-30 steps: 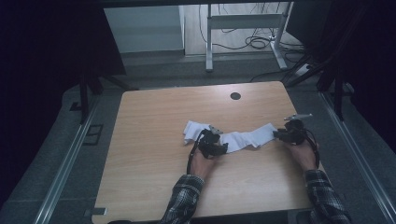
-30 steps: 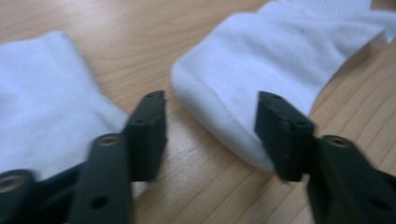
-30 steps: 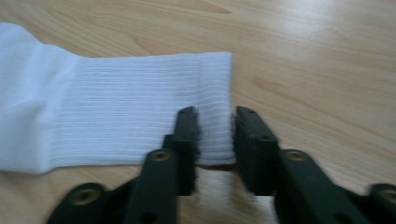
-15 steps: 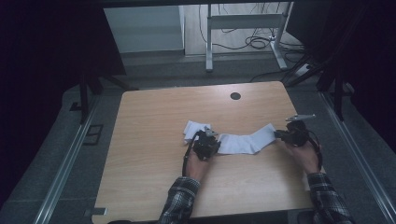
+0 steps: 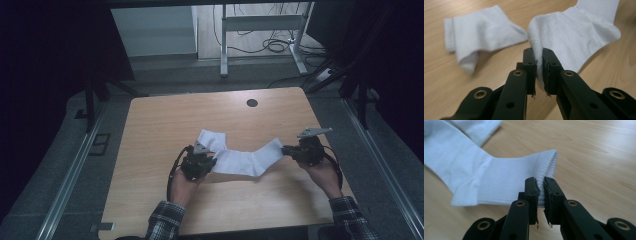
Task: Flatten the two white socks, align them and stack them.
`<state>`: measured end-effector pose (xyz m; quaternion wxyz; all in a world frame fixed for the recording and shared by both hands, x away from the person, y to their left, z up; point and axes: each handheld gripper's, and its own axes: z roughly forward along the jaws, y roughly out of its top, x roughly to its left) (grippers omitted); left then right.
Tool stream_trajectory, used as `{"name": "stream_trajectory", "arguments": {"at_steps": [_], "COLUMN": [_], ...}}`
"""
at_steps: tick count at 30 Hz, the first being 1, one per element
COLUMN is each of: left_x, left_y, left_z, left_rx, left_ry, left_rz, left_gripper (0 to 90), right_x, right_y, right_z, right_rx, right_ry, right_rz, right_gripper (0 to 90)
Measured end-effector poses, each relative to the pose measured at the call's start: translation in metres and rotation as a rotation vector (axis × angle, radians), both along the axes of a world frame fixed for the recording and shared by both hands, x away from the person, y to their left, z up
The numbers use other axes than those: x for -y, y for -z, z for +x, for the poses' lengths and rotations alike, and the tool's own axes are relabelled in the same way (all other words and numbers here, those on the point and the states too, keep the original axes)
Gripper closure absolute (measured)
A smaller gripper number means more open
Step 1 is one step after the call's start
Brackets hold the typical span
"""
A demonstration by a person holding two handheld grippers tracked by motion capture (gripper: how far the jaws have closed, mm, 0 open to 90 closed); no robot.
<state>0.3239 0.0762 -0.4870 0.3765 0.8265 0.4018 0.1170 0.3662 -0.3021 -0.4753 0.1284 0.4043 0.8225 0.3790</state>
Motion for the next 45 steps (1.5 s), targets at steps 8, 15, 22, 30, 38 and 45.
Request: {"name": "stream_trajectory", "arguments": {"at_steps": [8,15,22,30,38,45], "left_x": [-0.036,-0.052,-0.055,-0.061,-0.067,-0.061], "left_y": [0.004,0.025,0.043,0.027,0.013,0.008], "left_z": [-0.032,-0.044,-0.042,-0.037,-0.018,0.010], "left_rx": [-0.024,-0.065,-0.120,-0.038,0.027,0.048], "left_ry": [-0.016,-0.044,-0.056,-0.102,-0.133,-0.171], "left_rz": [0.044,0.040,0.006,-0.011,0.023,0.039], "left_gripper": [81.8,80.2,78.0,61.1,57.0,53.6], "right_x": [-0.037,-0.060,-0.060,-0.047,-0.030,-0.023], "right_y": [0.008,0.029,0.046,0.034,0.037,0.039], "right_z": [-0.022,-0.029,-0.028,-0.028,-0.022,-0.020], "right_rx": [-0.030,-0.066,-0.091,-0.030,-0.017,-0.021], "right_ry": [-0.101,-0.142,-0.134,-0.102,-0.052,-0.033], "right_rz": [-0.017,-0.072,-0.105,-0.084,-0.093,-0.089], "right_gripper": [79.9,79.3,74.8,65.0,59.8,63.7]}}
